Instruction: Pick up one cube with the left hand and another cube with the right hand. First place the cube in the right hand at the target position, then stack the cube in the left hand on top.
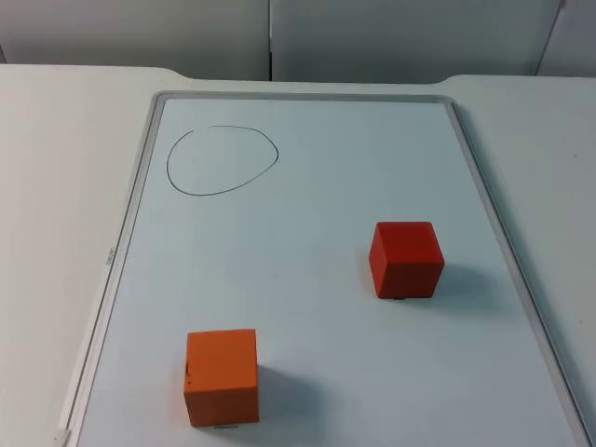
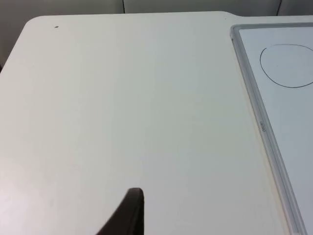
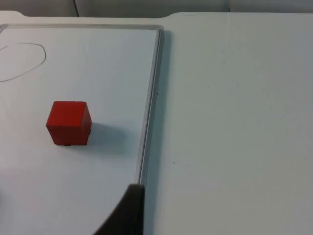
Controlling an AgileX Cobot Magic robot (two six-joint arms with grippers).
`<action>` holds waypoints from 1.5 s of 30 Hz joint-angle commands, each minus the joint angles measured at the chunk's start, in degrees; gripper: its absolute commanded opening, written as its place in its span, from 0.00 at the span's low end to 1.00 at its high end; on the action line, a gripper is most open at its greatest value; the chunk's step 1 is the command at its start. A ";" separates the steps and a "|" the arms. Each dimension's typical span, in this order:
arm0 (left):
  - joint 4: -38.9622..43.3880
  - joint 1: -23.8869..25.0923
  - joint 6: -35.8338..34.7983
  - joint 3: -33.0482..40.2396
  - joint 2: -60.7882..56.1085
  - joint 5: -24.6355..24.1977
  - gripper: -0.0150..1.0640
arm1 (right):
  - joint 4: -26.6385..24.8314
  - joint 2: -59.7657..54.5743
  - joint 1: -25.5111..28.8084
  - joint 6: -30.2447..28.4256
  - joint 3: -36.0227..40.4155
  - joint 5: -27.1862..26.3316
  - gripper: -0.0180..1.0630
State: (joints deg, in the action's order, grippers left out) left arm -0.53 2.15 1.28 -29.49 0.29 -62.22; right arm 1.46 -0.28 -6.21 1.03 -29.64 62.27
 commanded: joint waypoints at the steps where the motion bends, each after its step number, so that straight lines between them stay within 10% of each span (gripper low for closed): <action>1: -0.66 0.11 -0.34 0.26 -0.29 0.50 0.99 | -0.43 0.28 0.42 -0.46 0.00 -0.90 0.99; 17: -0.66 0.11 -0.34 0.26 -0.29 0.50 0.99 | -5.53 -28.75 0.42 -12.06 -14.63 -7.89 0.98; 21: -0.66 0.11 -0.34 0.26 -0.29 0.50 0.99 | -17.09 -41.64 0.42 -24.87 -21.11 -8.74 0.97; 26: -0.66 0.11 -0.34 0.26 -0.29 0.50 0.99 | -22.53 -54.65 0.42 -25.10 -27.68 -9.63 0.97; 35: -0.66 0.11 -0.34 0.26 -0.29 0.50 0.99 | -20.24 -74.45 -3.20 -17.29 -34.56 -9.58 0.95; 45: -0.66 0.11 -0.34 0.26 -0.29 0.50 0.99 | -1.84 -91.00 -20.45 11.72 -34.56 -15.62 0.95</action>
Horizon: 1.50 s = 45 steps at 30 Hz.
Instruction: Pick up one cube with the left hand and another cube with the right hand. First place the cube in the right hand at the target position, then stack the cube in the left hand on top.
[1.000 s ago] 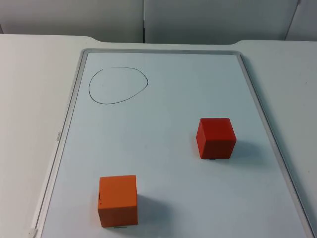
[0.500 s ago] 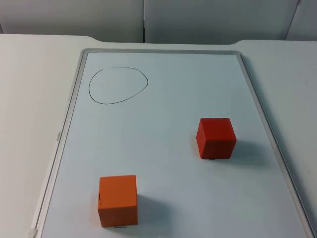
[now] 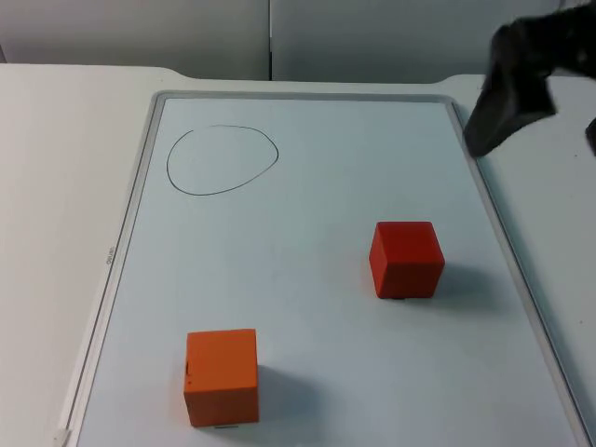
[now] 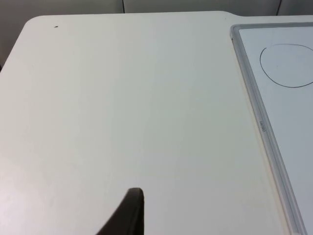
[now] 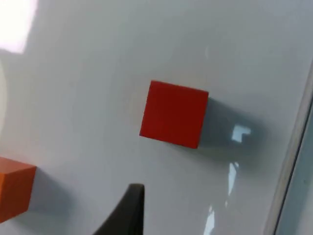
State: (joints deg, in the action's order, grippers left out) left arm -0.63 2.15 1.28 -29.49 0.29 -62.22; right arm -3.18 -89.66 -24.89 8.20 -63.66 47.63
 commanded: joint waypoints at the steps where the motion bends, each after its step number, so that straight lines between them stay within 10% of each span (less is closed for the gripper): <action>1: -0.56 0.11 -0.34 0.26 -0.29 0.50 0.99 | 3.92 -3.31 -3.27 7.06 -0.54 -1.74 0.95; 15: -0.56 0.11 -0.34 0.26 -0.29 0.50 0.99 | 12.96 -17.85 -9.93 29.14 -0.54 -11.61 0.93; 33: -0.56 0.11 -0.34 0.26 -0.29 0.50 0.99 | 16.86 -24.14 -9.93 32.43 -0.54 -19.67 0.90; 38: -0.56 0.11 -0.34 0.26 -0.29 0.50 0.99 | 18.83 -24.24 -9.82 33.69 -0.54 -20.90 0.82; 45: -0.56 0.11 -0.34 0.26 -0.29 0.50 0.99 | 24.26 -24.24 -9.82 39.83 -0.54 -21.19 0.43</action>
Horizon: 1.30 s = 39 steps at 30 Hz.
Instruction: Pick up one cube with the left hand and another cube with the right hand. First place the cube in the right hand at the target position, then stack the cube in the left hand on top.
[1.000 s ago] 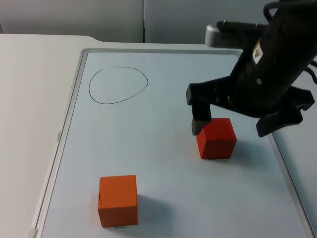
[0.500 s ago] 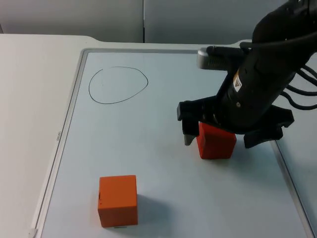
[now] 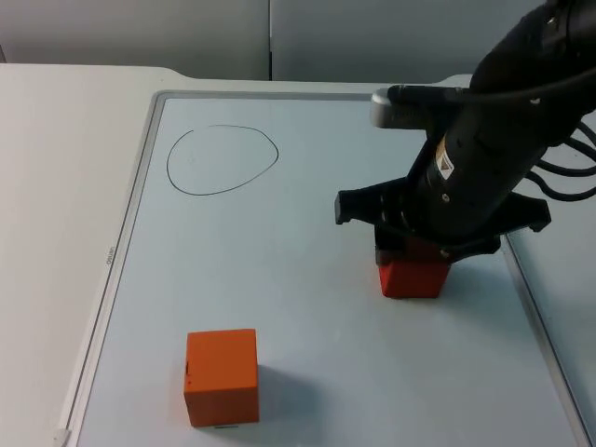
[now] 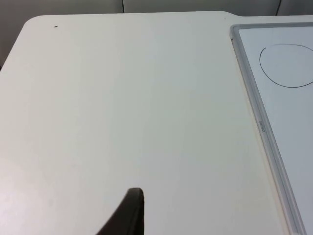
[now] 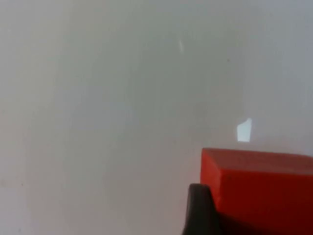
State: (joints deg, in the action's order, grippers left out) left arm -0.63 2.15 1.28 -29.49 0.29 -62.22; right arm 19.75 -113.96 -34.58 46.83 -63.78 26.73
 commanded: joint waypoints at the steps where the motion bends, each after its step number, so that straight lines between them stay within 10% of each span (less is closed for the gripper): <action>1: -0.56 0.11 -0.34 0.26 -0.29 0.50 0.99 | 1.47 0.05 -0.13 1.19 -0.42 -0.29 0.33; 6: -0.56 0.11 -0.34 0.26 -0.29 0.50 0.99 | 3.26 0.78 -0.13 0.66 -0.42 -0.05 0.01; 24: -0.56 0.11 -0.34 0.26 -0.29 0.50 0.99 | 2.17 40.33 -0.13 -24.01 -0.42 10.60 0.01; 39: -0.56 0.11 -0.34 0.26 -0.29 0.50 0.99 | -9.76 61.66 -0.13 -41.11 -0.42 22.17 0.01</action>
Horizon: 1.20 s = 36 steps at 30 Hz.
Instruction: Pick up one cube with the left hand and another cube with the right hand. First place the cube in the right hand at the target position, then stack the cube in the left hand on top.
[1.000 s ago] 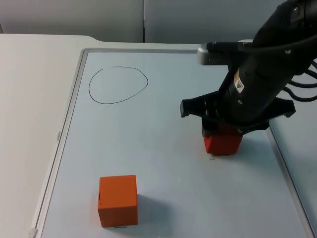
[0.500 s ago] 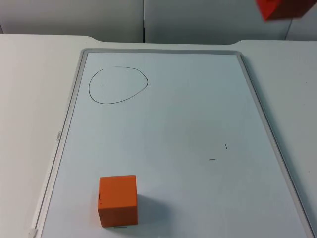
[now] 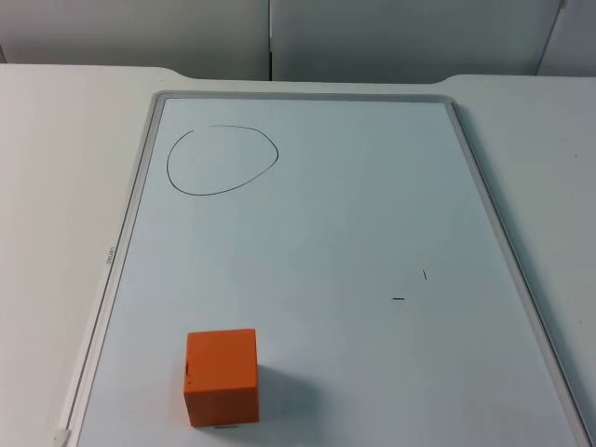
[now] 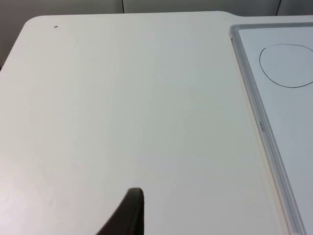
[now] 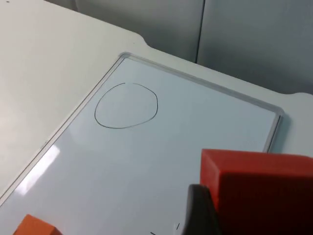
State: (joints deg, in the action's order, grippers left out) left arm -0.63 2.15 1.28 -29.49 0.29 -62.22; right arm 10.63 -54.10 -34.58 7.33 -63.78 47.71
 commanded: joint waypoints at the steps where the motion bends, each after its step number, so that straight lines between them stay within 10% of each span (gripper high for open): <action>1: -0.56 0.11 -0.34 0.26 -0.29 0.50 0.99 | -0.63 2.38 -0.13 -2.04 -0.42 1.59 0.01; 28: -0.87 0.11 -0.34 0.26 -0.29 0.50 0.99 | -0.50 3.46 -0.13 -3.20 -0.42 0.30 0.01; 36: -11.70 0.11 3.81 -3.47 2.85 5.81 0.99 | -0.60 3.46 -0.13 -3.20 -0.33 -0.21 0.01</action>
State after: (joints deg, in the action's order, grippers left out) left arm -9.56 2.15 3.24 -31.68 1.25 -59.23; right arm 10.30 -51.01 -34.58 4.53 -63.78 49.23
